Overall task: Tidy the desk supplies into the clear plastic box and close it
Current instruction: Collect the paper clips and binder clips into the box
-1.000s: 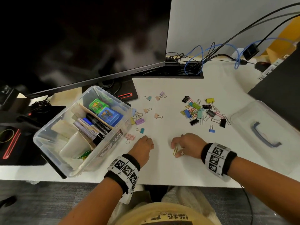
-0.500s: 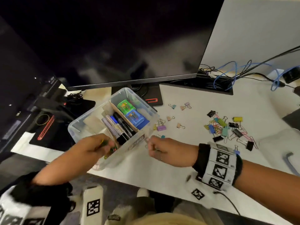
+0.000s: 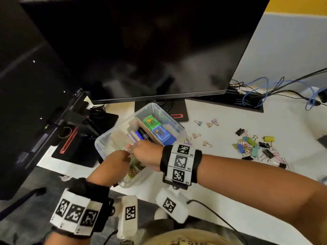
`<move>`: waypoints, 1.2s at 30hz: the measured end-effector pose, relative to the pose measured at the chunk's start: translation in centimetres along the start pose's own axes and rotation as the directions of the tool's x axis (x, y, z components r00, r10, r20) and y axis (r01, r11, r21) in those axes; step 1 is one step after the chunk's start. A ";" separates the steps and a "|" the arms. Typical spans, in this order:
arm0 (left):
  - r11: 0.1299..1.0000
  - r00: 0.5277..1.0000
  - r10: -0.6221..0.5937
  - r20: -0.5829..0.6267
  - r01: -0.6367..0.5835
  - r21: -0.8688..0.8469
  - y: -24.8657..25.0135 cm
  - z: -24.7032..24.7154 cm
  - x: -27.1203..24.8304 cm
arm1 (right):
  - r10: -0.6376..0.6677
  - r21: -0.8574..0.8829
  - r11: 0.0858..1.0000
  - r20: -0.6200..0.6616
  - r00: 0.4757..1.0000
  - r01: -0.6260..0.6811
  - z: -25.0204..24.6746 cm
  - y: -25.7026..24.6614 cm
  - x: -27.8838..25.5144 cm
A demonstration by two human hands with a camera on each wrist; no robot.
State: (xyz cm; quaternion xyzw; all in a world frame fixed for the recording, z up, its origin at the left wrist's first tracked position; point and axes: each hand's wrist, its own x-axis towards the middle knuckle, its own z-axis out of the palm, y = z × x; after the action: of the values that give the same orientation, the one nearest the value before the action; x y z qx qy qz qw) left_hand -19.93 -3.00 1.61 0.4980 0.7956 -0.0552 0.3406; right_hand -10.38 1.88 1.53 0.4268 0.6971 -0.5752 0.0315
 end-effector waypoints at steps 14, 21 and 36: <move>0.651 0.632 0.694 -0.346 -0.755 -0.073 15.8 9.2 -0.1 | 0.214 -0.090 0.895 -0.772 0.598 -0.436 -9.0 25.4 -15.8; 0.593 0.640 0.763 0.093 -0.750 0.293 28.0 21.0 3.9 | 0.096 -0.417 0.813 -0.592 0.800 -0.406 -8.5 33.2 -20.0; 0.515 0.545 0.835 -0.078 -0.723 0.459 29.5 22.9 7.7 | 0.034 -0.564 0.719 -0.553 0.832 -0.405 -11.7 36.1 -21.3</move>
State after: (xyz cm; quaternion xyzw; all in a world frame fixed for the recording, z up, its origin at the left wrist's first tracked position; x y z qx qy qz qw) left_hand 13.66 7.75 -13.05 0.8614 0.4958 0.0284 0.1064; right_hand 31.10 -1.30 -11.12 0.6052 0.7790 -0.1495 0.0674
